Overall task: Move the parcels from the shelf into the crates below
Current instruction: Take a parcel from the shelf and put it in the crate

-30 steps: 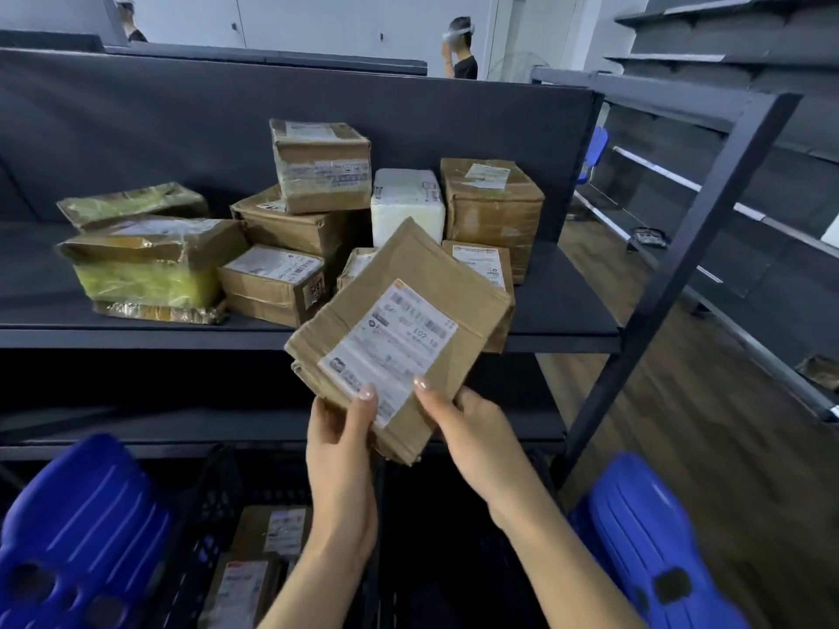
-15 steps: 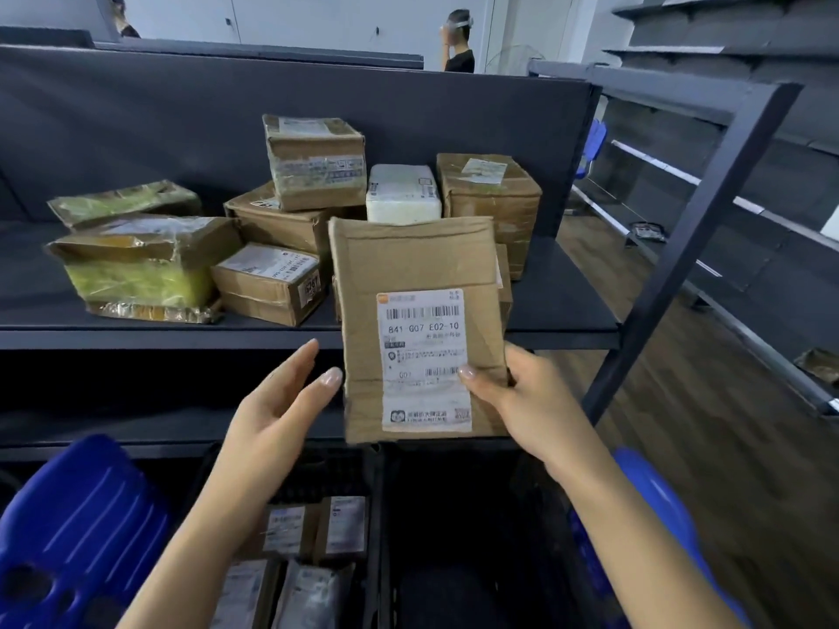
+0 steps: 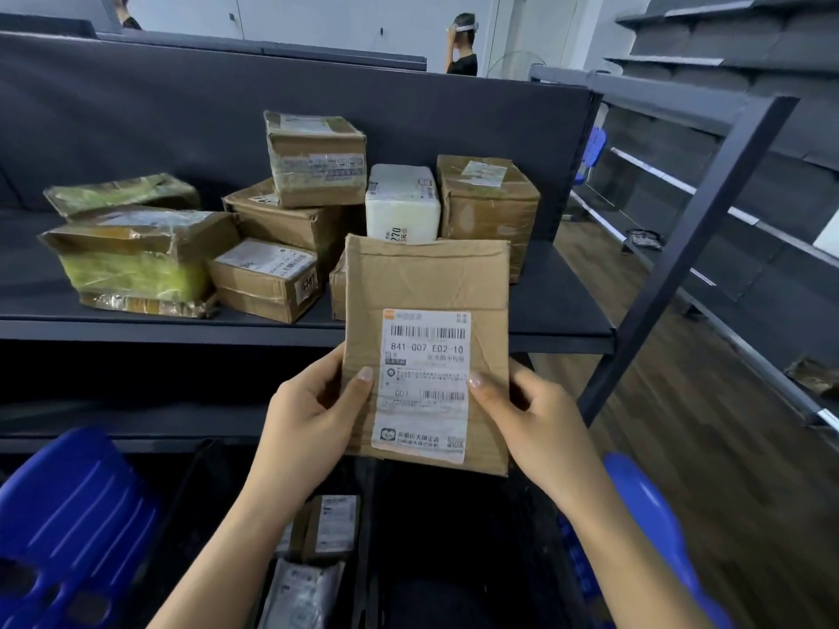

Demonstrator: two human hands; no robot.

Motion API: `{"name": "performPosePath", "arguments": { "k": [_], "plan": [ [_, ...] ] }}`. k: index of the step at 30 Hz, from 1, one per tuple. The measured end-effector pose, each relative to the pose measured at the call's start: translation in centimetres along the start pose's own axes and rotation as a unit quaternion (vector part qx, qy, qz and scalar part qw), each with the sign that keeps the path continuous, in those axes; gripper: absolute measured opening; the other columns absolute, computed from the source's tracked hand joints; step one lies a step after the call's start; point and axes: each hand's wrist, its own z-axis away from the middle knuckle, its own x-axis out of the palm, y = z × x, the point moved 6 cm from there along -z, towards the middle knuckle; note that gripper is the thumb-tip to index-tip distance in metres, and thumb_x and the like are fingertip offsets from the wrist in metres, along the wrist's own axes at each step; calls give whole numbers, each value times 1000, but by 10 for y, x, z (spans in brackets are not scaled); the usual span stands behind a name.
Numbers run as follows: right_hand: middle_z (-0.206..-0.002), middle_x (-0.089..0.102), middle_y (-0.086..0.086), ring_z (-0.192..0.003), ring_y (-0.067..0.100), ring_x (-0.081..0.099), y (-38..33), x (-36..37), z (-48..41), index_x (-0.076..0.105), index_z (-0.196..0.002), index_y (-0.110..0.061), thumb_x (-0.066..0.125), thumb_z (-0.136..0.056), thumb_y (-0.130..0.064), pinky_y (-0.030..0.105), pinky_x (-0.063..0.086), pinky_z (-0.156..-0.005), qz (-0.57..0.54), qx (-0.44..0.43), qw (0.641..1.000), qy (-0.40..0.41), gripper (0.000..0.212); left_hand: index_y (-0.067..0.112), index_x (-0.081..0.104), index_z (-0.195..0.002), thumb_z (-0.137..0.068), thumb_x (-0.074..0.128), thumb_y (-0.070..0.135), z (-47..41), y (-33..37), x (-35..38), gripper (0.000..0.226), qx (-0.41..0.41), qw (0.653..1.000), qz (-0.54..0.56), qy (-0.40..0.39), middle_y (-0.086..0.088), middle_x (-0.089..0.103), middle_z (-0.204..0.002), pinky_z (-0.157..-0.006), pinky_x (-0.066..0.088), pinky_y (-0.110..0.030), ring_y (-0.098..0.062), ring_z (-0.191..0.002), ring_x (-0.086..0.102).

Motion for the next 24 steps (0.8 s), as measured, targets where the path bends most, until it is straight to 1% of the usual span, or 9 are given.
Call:
{"name": "performPosePath", "arguments": {
  "k": [2, 6, 9, 14, 16, 19, 21, 23, 24],
  "plan": [
    [-80, 63, -42, -84, -19, 59, 6, -3, 4, 68, -105, -36, 59, -87, -48, 2, 42, -60, 15, -5, 1000, 16, 23, 26, 66, -120, -94, 57, 16, 4, -4, 5, 29, 7, 1000, -3, -6, 12, 75, -99, -71, 56, -18, -6, -91, 71],
    [-77, 65, -35, -84, -17, 60, 13, -8, 7, 70, -101, -31, 59, -87, -44, 4, 42, -61, 21, -8, 999, 36, 22, 24, 64, -123, -94, 58, 15, 4, -11, 14, 31, 11, 1000, -8, -12, 13, 74, -99, -71, 55, -15, -5, -93, 70],
    [-72, 63, -36, -79, -18, 59, 17, -12, 6, 71, -100, -28, 61, -90, -37, 3, 40, -60, 17, -13, 999, 47, 17, 24, 64, -124, -94, 59, 17, 2, -15, 19, 31, 15, 1000, -12, -16, 14, 74, -100, -73, 55, -15, -5, -95, 70],
    [-71, 63, -36, -79, -22, 58, 24, -15, 6, 69, -98, -33, 61, -91, -35, 1, 40, -61, -1, -13, 998, 56, 11, 31, 64, -122, -92, 61, 19, -1, -17, 26, 32, 21, 999, -21, -19, 16, 74, -98, -73, 54, -15, -3, -93, 70],
    [-72, 64, -39, -78, -20, 59, 29, -15, 8, 64, -89, -40, 61, -92, -34, 1, 40, -60, -9, -1, 999, 53, 8, 36, 63, -120, -91, 61, 24, 0, -20, 28, 31, 15, 999, -35, -27, 18, 73, -99, -78, 55, -17, -1, -95, 69],
    [-83, 69, -33, -82, -13, 63, 47, -15, 16, 66, -87, -38, 61, -92, -31, 5, 44, -65, -38, 29, 998, 49, 10, 38, 63, -117, -86, 61, 39, 7, -32, 30, 32, -14, 999, -37, -31, 18, 72, -105, -82, 53, -16, 3, -99, 66],
    [-88, 71, -28, -85, -11, 64, 62, -13, 25, 68, -90, -38, 61, -92, -29, 8, 48, -69, -51, 51, 996, 43, 11, 28, 63, -123, -77, 56, 56, 12, -45, 25, 55, -37, 997, -64, -14, 16, 71, -107, -84, 51, -12, 7, -98, 64],
    [-86, 70, -30, -83, -14, 64, 79, -10, 37, 67, -86, -40, 61, -93, -28, 4, 46, -66, -57, 73, 995, 36, 15, 29, 61, -126, -74, 49, 66, 17, -57, 17, 66, -45, 990, -130, 7, 17, 71, -99, -69, 50, -9, 5, -86, 65],
    [-85, 70, -31, -82, -14, 64, 88, -7, 43, 67, -86, -40, 61, -93, -27, 2, 44, -64, -59, 86, 994, 31, 16, 30, 59, -128, -75, 46, 68, 18, -64, 14, 66, -44, 983, -179, 12, 14, 72, -97, -64, 48, -14, -4, -83, 67]
  ]
}}
